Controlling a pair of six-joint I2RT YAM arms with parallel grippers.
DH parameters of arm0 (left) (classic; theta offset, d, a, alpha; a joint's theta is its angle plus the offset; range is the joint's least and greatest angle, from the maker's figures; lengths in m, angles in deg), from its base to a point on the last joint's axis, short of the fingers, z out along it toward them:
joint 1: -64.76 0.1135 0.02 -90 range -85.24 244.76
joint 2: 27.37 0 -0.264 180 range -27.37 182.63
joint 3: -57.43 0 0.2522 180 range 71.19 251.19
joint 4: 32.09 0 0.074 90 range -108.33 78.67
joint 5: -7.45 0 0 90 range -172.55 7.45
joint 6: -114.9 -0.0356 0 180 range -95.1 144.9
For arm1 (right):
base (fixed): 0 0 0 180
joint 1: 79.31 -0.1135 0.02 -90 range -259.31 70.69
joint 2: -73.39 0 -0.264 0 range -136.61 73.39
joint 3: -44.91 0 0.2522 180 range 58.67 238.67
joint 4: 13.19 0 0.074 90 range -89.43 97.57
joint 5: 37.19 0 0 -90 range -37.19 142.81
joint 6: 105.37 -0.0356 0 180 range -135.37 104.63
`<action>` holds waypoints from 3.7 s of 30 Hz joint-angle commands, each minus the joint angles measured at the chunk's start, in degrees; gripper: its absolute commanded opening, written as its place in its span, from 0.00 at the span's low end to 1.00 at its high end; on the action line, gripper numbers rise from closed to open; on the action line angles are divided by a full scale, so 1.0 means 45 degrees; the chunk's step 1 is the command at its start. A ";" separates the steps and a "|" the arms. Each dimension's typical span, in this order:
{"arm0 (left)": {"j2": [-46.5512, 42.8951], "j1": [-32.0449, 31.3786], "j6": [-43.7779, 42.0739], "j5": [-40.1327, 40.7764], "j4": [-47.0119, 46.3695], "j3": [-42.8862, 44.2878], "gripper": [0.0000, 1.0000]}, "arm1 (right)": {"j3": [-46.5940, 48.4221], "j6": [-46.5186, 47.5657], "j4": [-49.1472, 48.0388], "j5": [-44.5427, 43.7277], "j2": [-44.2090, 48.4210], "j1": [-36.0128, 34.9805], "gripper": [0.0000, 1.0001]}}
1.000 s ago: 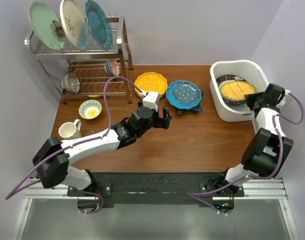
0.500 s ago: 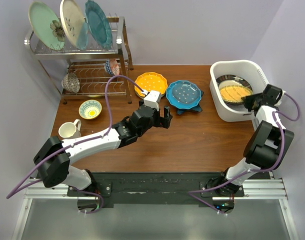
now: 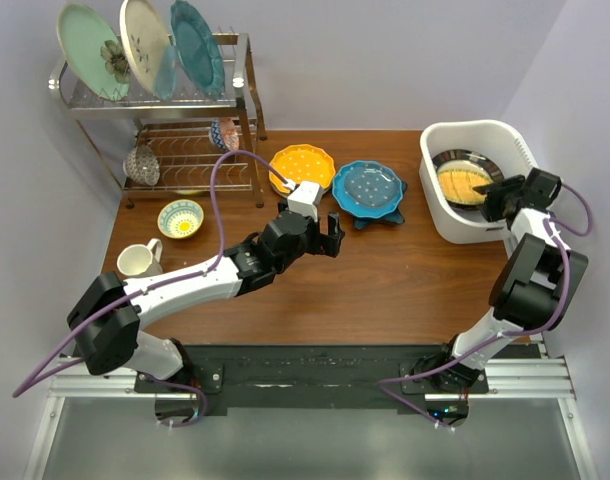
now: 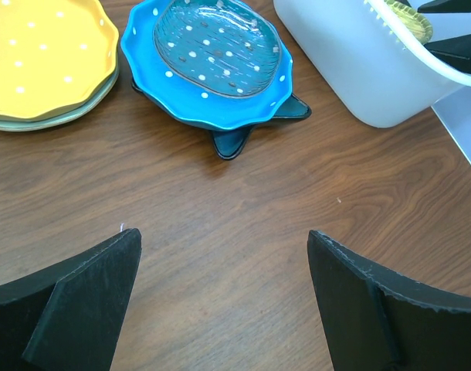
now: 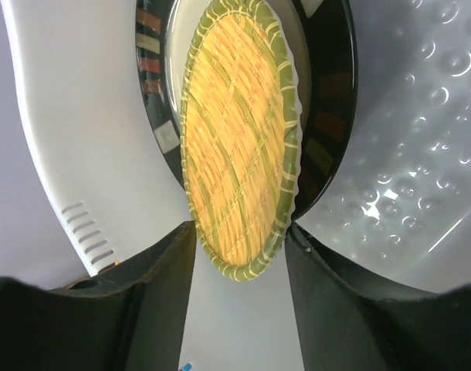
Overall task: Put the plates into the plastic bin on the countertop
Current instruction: Place the plate in the plastic bin, then pick up the plate at the center of the board.
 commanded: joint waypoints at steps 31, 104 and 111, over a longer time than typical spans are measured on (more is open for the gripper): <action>-0.0316 -0.0056 0.0048 -0.0282 -0.0265 0.0023 1.00 | 0.0962 0.3023 0.1157 -0.0383 0.4667 -0.2829 0.73; 0.9370 0.3870 0.6572 -0.5731 -0.0617 0.6585 0.51 | -0.2984 0.3200 0.0316 0.1066 0.5177 -0.7108 0.74; 0.9371 0.3909 0.6650 -0.5946 -0.1006 0.6156 0.33 | -0.2945 0.3278 0.0317 0.1085 0.4962 -0.7108 0.74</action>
